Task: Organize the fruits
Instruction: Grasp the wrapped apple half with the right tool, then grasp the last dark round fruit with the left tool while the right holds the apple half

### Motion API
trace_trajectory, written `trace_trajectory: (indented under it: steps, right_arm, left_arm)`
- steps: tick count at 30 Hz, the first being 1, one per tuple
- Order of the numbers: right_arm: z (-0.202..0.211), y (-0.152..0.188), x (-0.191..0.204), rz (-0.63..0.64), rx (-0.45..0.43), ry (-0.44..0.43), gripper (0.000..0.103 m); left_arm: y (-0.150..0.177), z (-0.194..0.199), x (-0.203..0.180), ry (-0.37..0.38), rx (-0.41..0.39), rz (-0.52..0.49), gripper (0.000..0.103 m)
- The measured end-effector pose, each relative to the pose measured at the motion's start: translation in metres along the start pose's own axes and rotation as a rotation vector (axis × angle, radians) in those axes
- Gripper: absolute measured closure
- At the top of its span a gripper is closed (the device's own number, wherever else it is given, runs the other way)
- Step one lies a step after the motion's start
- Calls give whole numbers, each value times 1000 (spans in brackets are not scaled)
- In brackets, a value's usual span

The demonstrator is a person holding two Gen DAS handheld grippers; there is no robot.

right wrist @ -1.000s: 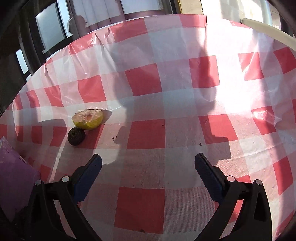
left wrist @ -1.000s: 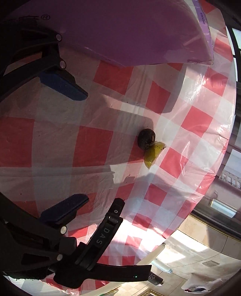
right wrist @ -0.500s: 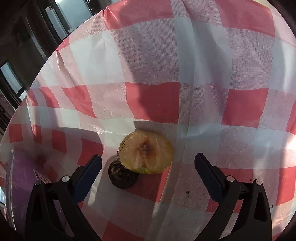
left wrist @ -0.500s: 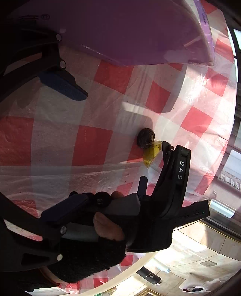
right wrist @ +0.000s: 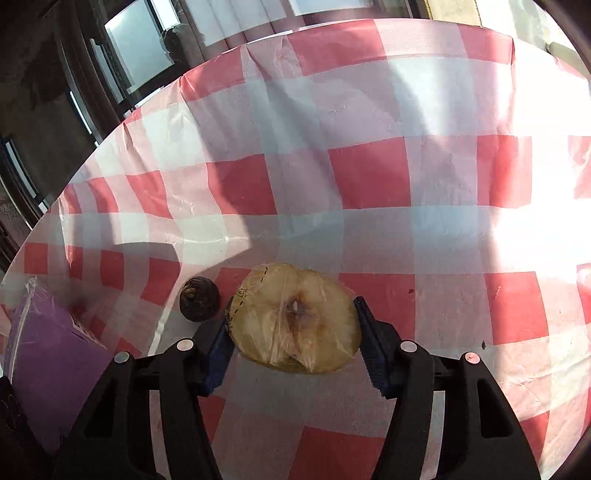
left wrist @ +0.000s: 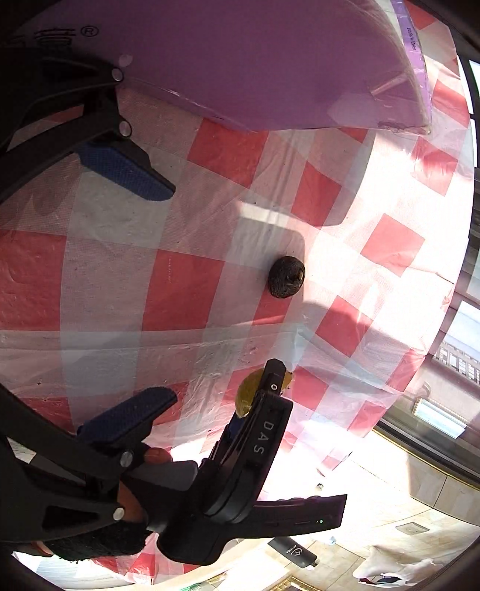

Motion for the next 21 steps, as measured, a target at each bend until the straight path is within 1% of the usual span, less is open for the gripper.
trace_trajectory:
  steps: [3,5,7,9,12,15,18,20,21]
  right_arm:
    - [30,29,-47,-123,-37,4,43]
    - [52,41,-62,-172,-101,3,43]
    - [63,48,-66,-199,-147,9,43]
    - [67,51,-68,-226,-171,-22,43]
    - [59,46,-70,-269,-166,-33,43]
    - [64,47,-71,-263,-181,-65,43]
    - [64,47,-69,-260,-180,-76,43]
    - [63,46,-68,-253,-177,-77,43]
    - [63,47,-67,-251,-176,-78,43]
  left_arm:
    - [0,0,0,-1,0,1,2]
    - [0,0,0,-5,3,1,2]
    - [0,0,2,-5,8,9,2]
    - [2,0,2,-6,11,14,2]
    - [1,-3,4,-10,16,10,2]
    - [2,-6,3,-30,34,-11,2]
    - [6,-11,0,-77,70,-54,2]
    - [7,-17,-3,-131,118,-100,2]
    - [5,-21,-4,-164,130,-112,2]
Point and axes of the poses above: each gripper's, at about its wrist camera, not at the fingertips, and z roughly against the way its jaws point, x to its left, y to its underside, the point moved 7 cm from there along -z, roughly the way its jaws point, and after that the axes turned 13 degrees about y, right-handed, at the moved point
